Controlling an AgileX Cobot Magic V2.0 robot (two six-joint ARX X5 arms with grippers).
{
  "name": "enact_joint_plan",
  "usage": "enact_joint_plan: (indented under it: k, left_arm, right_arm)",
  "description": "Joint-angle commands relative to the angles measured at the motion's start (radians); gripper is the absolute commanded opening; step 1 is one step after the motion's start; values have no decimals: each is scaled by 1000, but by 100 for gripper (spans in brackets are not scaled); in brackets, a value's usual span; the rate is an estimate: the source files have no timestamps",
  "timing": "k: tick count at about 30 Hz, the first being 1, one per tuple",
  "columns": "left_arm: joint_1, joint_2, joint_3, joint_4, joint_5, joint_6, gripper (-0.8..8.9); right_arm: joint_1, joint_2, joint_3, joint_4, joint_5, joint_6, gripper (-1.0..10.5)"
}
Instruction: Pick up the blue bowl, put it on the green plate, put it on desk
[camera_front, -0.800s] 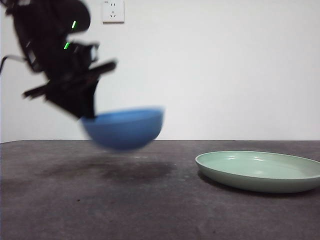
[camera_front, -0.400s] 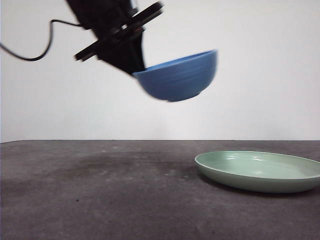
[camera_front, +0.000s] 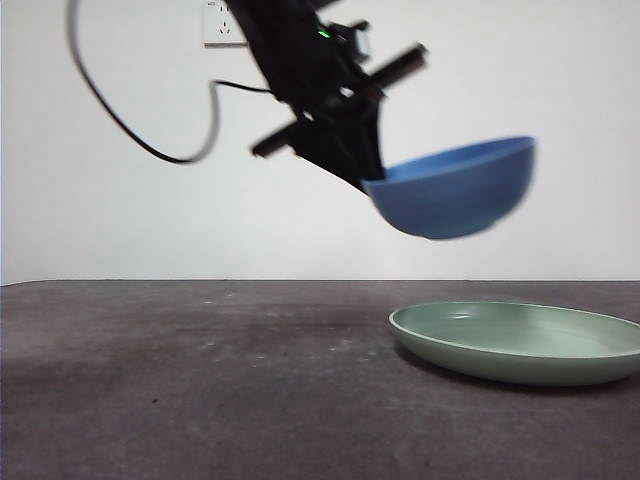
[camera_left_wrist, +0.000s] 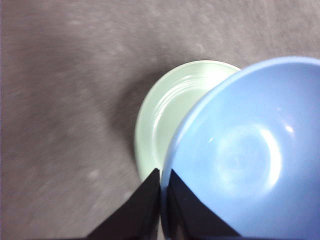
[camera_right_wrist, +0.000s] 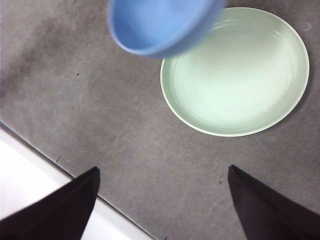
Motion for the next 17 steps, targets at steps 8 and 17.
enact_joint_plan:
  k: [8, 17]
  left_arm:
    - [-59, 260, 238, -38, -31, -5, 12]
    - [-76, 357, 296, -68, -47, 2, 11]
  right_arm:
    - [4, -13, 19, 4, 2, 10, 413]
    - [4, -13, 19, 5, 8, 10, 413]
